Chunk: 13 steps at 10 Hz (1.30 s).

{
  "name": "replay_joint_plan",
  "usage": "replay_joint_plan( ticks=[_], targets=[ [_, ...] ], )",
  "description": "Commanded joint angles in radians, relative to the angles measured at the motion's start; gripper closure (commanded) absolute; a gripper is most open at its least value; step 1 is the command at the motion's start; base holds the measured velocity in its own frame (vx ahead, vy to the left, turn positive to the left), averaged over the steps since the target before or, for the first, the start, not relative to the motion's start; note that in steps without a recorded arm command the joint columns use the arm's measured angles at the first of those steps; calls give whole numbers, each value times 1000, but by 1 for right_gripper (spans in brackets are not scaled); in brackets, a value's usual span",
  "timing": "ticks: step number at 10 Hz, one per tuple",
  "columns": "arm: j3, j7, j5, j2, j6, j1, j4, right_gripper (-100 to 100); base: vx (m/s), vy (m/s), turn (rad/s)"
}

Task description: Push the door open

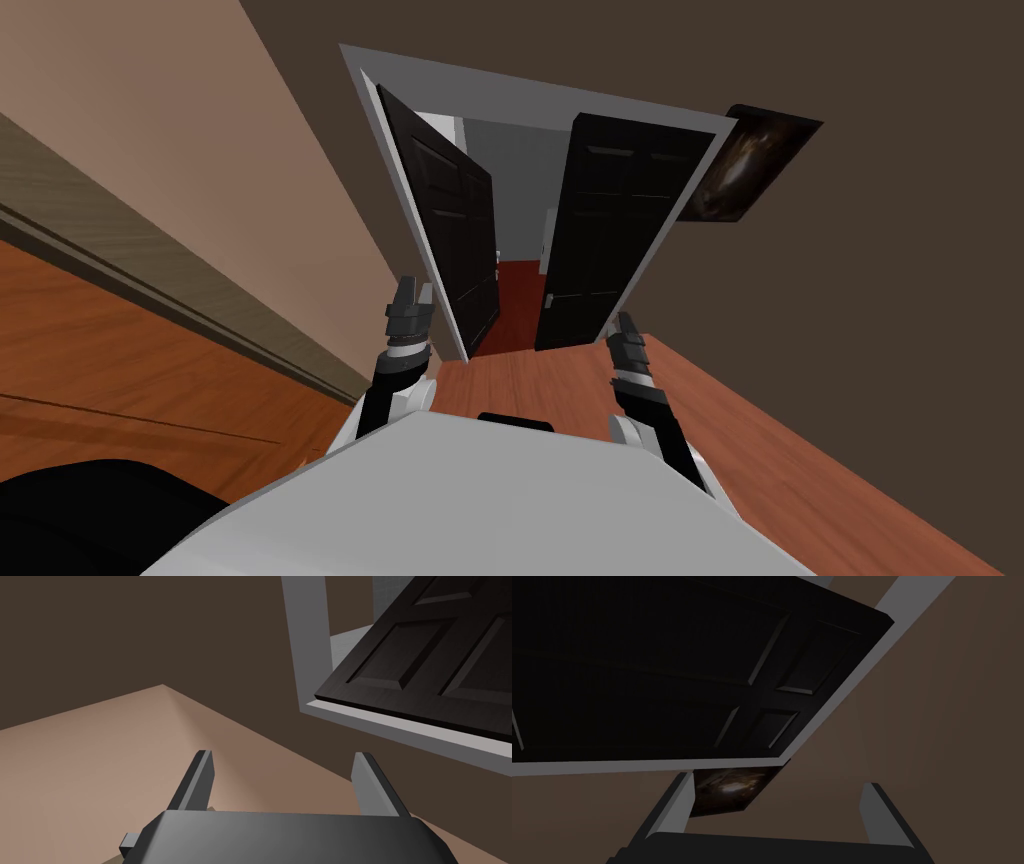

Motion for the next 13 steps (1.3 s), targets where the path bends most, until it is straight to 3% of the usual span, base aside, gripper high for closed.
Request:
replay_joint_plan(
  ticks=[1,8,9,13],
  targets=[
    [5,-7,-2,-4,-11,-7,31,-100,110,-49,40],
    [35,-29,-7,-15,-70,-73,230,-100,89,-51,49],
    [35,-29,-7,-15,-70,-73,235,-100,75,-41,19],
    [55,-45,-11,-19,-110,-118,361,-100,77,-54,53]
  ],
)
